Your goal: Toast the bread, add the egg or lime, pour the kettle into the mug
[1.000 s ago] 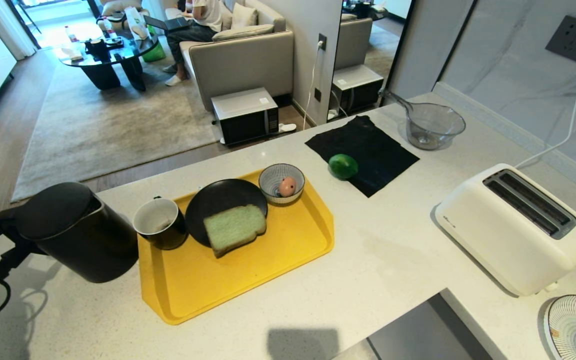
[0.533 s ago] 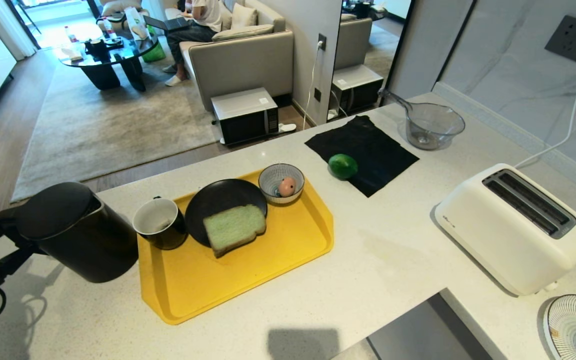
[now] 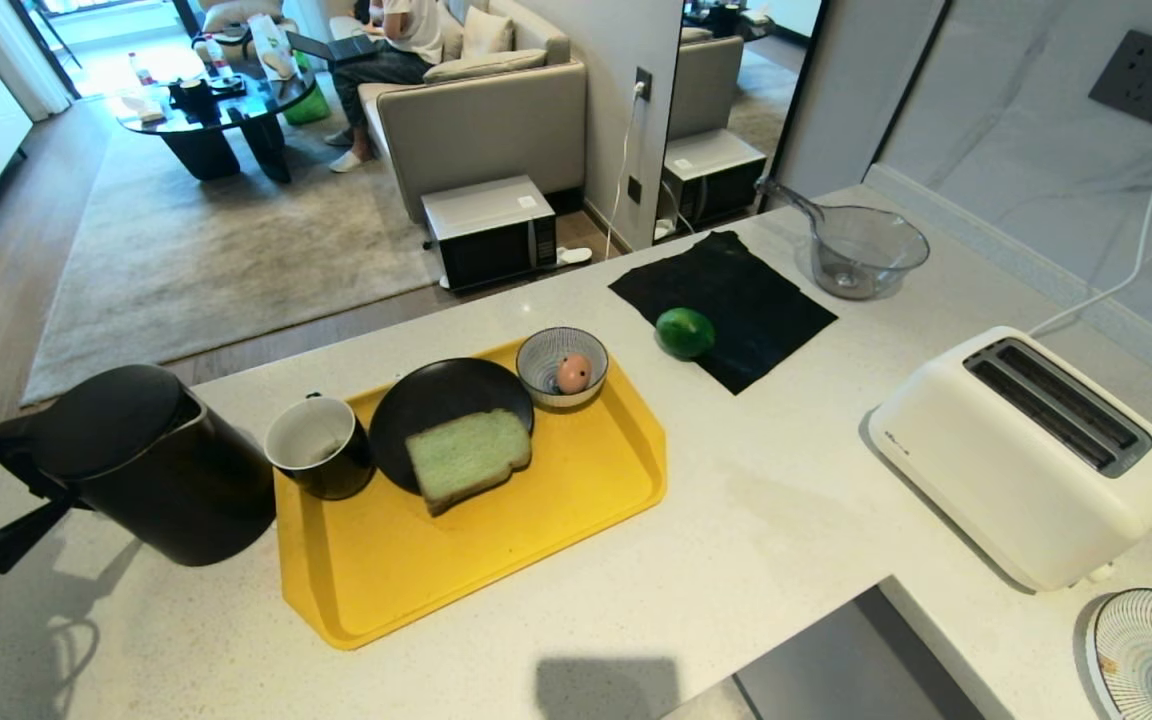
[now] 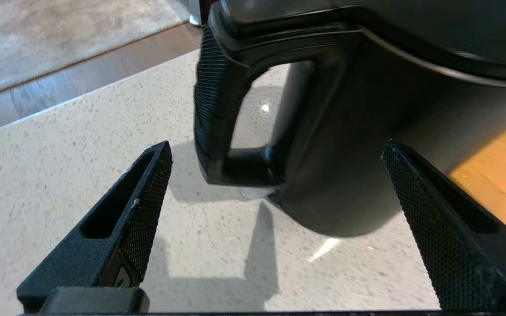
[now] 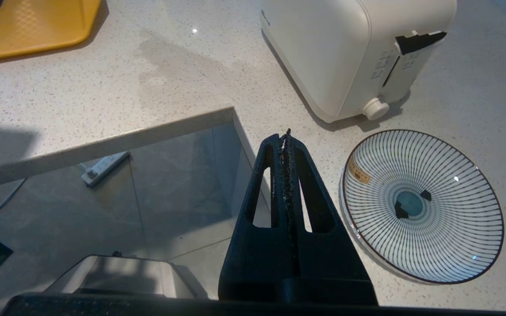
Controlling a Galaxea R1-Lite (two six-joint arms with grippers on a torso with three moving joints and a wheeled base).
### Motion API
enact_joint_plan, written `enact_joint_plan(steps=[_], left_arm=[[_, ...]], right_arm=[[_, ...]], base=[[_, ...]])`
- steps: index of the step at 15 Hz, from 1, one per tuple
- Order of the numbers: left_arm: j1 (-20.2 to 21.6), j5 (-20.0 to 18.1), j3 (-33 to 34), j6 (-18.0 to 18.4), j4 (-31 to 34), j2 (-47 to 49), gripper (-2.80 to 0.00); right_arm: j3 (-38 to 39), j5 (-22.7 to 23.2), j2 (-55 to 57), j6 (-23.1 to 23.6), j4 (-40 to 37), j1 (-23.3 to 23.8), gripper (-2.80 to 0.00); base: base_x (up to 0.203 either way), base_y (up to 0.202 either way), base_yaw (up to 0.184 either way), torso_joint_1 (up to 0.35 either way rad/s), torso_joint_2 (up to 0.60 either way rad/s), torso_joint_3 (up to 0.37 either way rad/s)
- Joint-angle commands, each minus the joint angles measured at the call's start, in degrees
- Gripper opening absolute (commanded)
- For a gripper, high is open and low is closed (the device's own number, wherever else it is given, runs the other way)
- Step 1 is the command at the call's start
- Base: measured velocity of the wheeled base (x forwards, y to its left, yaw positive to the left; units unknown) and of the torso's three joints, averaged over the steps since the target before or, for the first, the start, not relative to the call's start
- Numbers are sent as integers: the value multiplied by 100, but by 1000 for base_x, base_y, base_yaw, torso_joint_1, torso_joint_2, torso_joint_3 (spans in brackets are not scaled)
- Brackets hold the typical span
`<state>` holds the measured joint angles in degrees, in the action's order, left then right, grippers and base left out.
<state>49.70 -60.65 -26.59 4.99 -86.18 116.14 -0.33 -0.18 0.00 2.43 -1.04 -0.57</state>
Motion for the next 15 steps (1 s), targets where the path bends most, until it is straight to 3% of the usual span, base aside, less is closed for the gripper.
enact_joint_plan(steps=[1,7,9,15], left_arm=[[69,-23,222,2,51,-440,0],[210,18,519,-71,323,-1500,0],[214,60,531,-252,360,-2120,0],[191,100,424,-1655,378,-3888,0]], right_arm=[[-2,0,0,4,-2,-4,-280],[-2,0,0,4,-2,-4,-280],[-2,0,0,4,-2,-4,-280],[2,0,4,4,-2,-4,-280]], base=[[0,0,0,0,0,0],[0,0,0,0,0,0],[0,0,0,0,0,0],[0,0,0,0,0,0]])
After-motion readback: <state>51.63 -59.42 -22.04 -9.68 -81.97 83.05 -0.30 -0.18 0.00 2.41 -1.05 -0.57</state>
